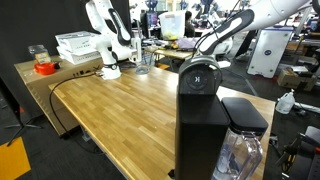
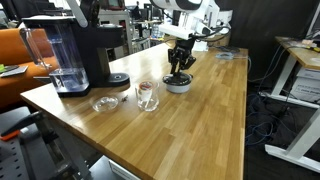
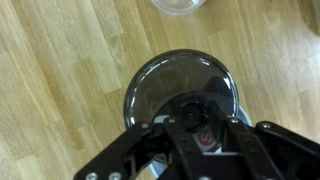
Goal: Put the black lid on the gray bowl
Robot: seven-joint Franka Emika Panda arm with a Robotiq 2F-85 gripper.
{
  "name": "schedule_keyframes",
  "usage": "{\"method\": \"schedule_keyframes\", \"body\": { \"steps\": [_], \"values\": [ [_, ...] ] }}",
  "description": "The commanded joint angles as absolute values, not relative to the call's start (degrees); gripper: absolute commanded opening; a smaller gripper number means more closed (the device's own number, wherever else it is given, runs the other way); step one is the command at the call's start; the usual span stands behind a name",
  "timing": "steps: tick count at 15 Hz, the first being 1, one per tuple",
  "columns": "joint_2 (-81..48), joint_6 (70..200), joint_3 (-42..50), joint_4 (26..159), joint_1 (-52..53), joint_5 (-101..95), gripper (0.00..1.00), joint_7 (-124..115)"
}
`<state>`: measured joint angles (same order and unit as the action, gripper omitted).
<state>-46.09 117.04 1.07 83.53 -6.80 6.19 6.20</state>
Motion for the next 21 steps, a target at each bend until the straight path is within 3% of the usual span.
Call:
{"method": "schedule_keyframes", "body": {
  "steps": [1,21],
  "values": [
    [-48.11,113.34,0.79,79.77,-6.24,4.05,0.08,7.35],
    [-54.28,107.69,0.05,67.22,-5.89,1.78,0.08,11.73]
  ]
}}
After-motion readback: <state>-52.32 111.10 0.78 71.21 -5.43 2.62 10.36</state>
